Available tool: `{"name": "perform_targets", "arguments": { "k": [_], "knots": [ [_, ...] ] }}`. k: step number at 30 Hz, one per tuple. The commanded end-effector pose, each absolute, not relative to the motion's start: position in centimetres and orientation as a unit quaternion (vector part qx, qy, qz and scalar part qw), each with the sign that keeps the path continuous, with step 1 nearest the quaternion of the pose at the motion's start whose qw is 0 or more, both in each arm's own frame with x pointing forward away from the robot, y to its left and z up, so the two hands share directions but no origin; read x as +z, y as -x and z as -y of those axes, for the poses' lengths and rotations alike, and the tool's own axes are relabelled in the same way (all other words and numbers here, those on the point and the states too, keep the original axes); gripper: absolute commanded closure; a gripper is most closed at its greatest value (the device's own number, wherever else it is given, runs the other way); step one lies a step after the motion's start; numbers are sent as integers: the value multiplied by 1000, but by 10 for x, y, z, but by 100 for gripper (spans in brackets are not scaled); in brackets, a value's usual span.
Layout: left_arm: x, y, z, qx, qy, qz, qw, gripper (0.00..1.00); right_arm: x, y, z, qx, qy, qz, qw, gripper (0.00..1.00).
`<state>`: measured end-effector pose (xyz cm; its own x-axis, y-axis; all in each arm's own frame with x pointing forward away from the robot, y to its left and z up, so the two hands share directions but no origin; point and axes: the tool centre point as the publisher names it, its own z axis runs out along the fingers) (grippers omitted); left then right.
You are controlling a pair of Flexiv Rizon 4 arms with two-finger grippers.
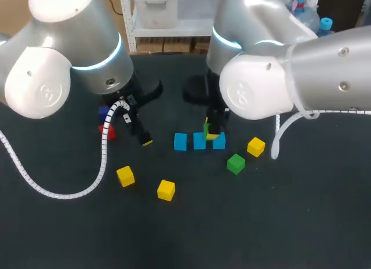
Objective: Place the blue cubes, place green cubes on the blue cubes, place the yellow cubes on the green cubes, then place the red cubes on the yellow cubes, and place purple cube on the red cubes.
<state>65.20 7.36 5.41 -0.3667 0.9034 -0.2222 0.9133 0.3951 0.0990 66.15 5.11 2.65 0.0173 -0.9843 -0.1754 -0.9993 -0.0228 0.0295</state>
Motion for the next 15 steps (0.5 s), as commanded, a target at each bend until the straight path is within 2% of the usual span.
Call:
{"name": "perform_targets", "arguments": {
  "k": [1, 15],
  "knots": [
    [54, -652, -75, -22, -551, -826, 121, 0, 23, -663, -52, 78, 712, -696, 48, 100],
    [54, -652, -75, -22, -551, -826, 121, 0, 22, -666, -54, 78, 714, -694, 45, 100]
  ]
}}
